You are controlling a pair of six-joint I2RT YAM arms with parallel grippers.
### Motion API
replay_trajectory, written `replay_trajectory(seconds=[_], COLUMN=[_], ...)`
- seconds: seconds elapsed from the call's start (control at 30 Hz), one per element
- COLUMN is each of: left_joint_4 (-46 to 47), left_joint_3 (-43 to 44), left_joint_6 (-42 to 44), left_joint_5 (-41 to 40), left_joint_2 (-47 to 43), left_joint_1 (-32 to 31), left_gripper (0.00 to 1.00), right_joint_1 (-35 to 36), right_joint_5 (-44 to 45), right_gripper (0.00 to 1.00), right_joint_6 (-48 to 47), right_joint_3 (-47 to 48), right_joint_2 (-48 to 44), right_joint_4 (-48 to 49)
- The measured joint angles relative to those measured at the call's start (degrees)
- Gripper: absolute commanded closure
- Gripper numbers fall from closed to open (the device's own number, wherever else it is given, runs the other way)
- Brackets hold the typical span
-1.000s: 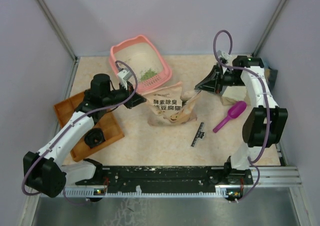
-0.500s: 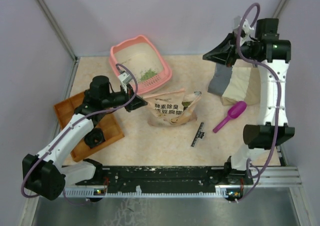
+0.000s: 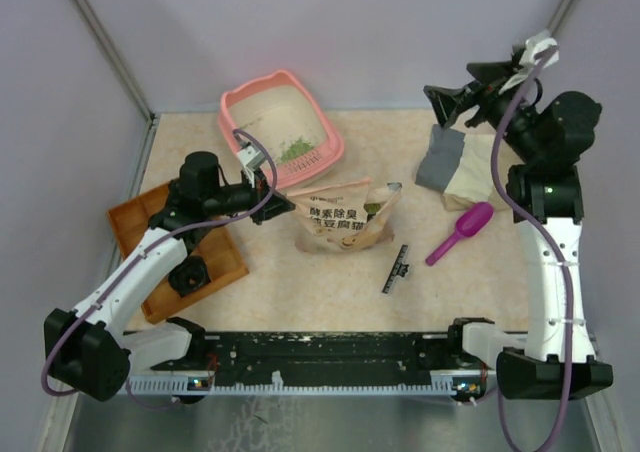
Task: Fill the litter box with clean litter
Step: Close the cat litter bag at the center of the board.
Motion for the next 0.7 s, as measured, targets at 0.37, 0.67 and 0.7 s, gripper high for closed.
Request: replay_trajectory(seconds=[0.37, 0.67, 0.7], left_joint_4=[-0.3, -0.5, -0.5], left_joint_3=[0.3, 0.5, 0.5], left_joint_6=[0.5, 0.5, 0.5], left_joint_5=[-3.7, -5.3, -5.5], left_joint_2=[0.0, 0.2, 0.2], left_joint_1=[0.0, 0.0, 0.0], left_gripper=[1.00, 1.00, 1.00], right_joint_1=[0.0, 0.0, 0.0], right_joint_5=[9.8, -10.1, -12.2], right_gripper=[0.24, 0.38, 0.37], right_joint_6=[2.3, 1.5, 1.2], right_joint_3=[-32.2, -40.9, -40.9], right_joint_2=[-5.0, -4.3, -3.7], right_joint_4=[-0.5, 5.1, 5.7])
